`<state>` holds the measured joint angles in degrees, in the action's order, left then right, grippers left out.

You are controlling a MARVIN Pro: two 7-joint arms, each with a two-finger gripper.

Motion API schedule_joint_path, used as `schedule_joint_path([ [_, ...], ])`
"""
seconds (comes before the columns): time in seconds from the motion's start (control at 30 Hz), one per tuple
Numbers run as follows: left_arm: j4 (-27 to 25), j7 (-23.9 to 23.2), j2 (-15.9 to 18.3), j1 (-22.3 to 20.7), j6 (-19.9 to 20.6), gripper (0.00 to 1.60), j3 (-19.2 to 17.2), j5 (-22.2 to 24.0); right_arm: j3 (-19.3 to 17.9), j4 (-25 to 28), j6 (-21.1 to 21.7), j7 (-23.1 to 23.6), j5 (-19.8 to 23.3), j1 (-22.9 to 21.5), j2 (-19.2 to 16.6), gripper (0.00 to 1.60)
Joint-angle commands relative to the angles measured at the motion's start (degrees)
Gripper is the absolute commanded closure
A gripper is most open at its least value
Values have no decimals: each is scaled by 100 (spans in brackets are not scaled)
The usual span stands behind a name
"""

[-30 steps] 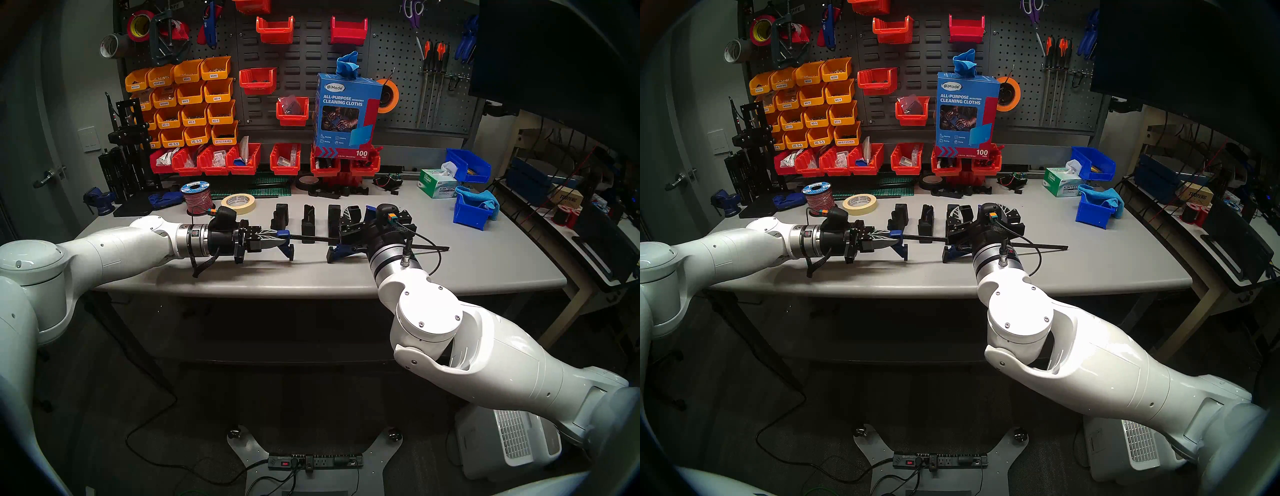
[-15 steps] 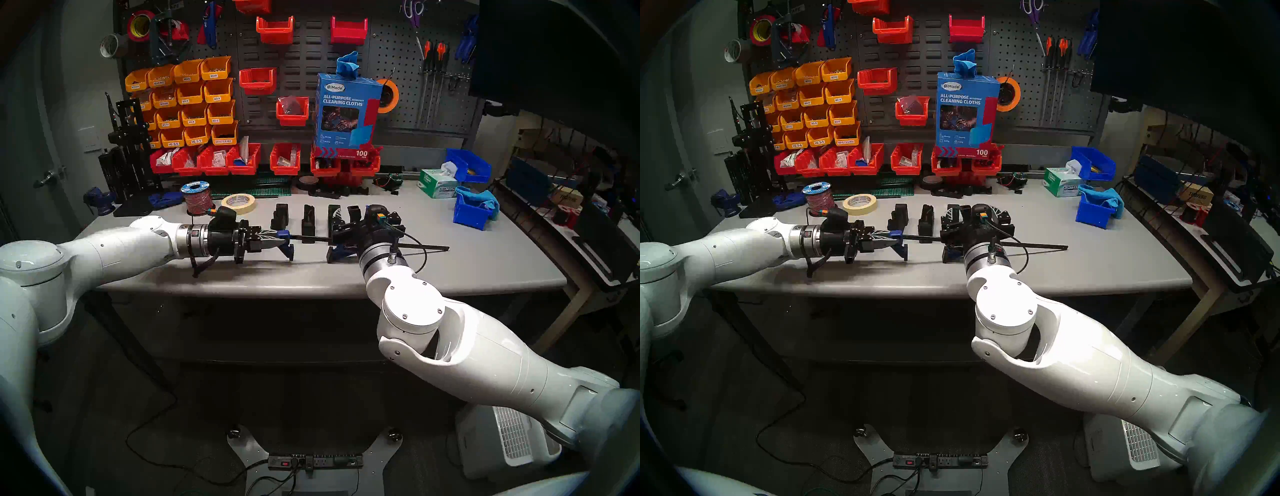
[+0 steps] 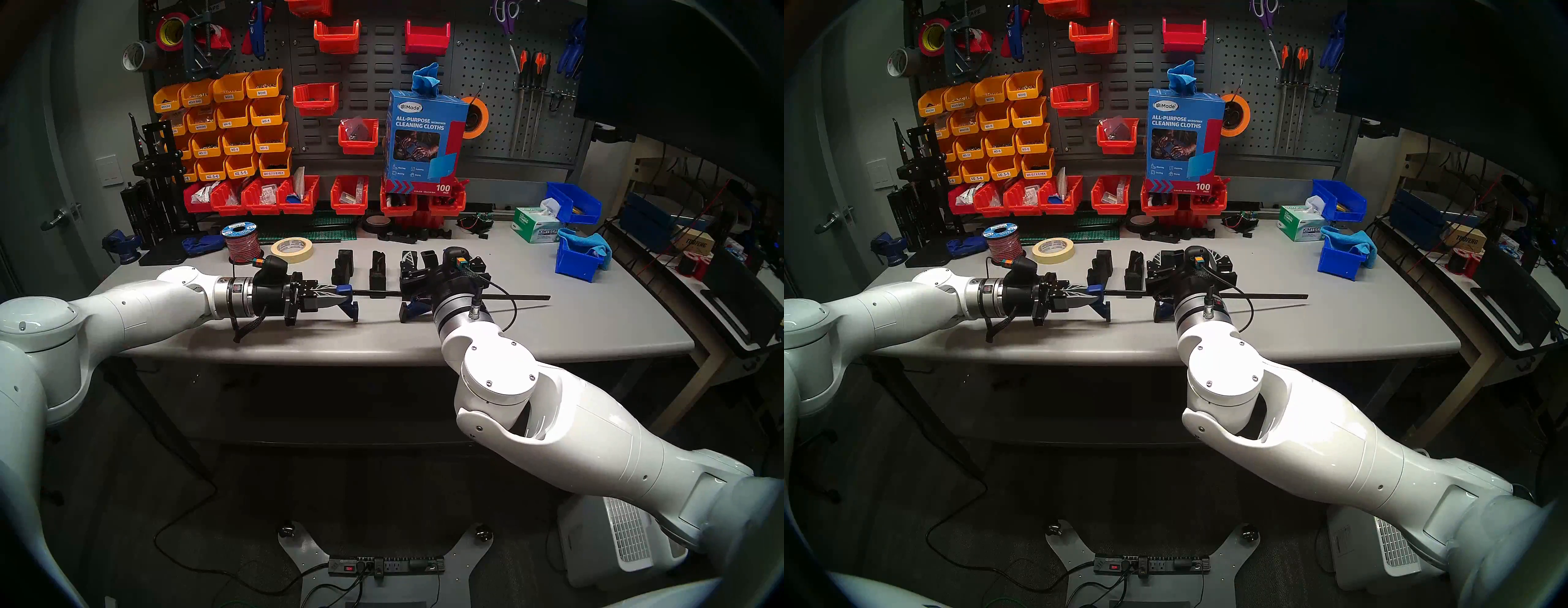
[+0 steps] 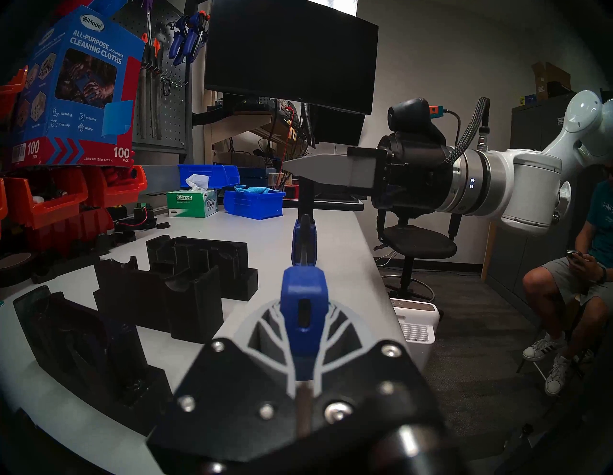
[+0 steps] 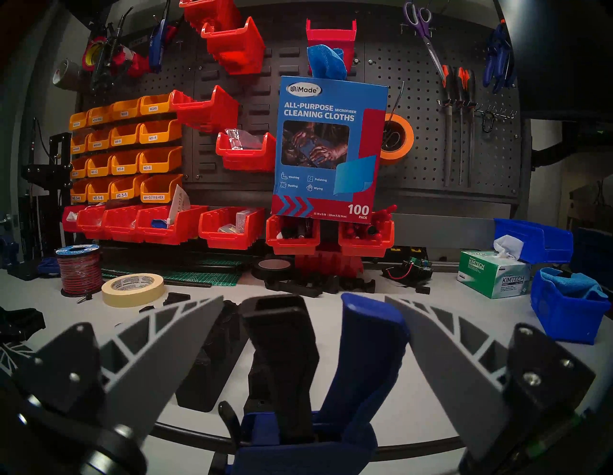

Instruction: Clamp the two 3D printed pieces together with the clamp

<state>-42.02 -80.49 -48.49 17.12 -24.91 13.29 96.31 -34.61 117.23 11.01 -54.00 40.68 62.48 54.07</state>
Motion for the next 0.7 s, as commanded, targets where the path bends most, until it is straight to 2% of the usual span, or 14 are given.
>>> schedule_joint_path([
  [0.0,-19,-451,-31,-69,9,160,-84,10,13,20,241,-90,119,-101,231,0],
  [0.17,-18,-451,-31,-65,12,160,-95,4,21,-61,575,-223,391,-98,359,0],
  [0.67,-13,-451,-31,-51,22,160,-130,-21,125,-148,514,-185,572,-152,395,0],
])
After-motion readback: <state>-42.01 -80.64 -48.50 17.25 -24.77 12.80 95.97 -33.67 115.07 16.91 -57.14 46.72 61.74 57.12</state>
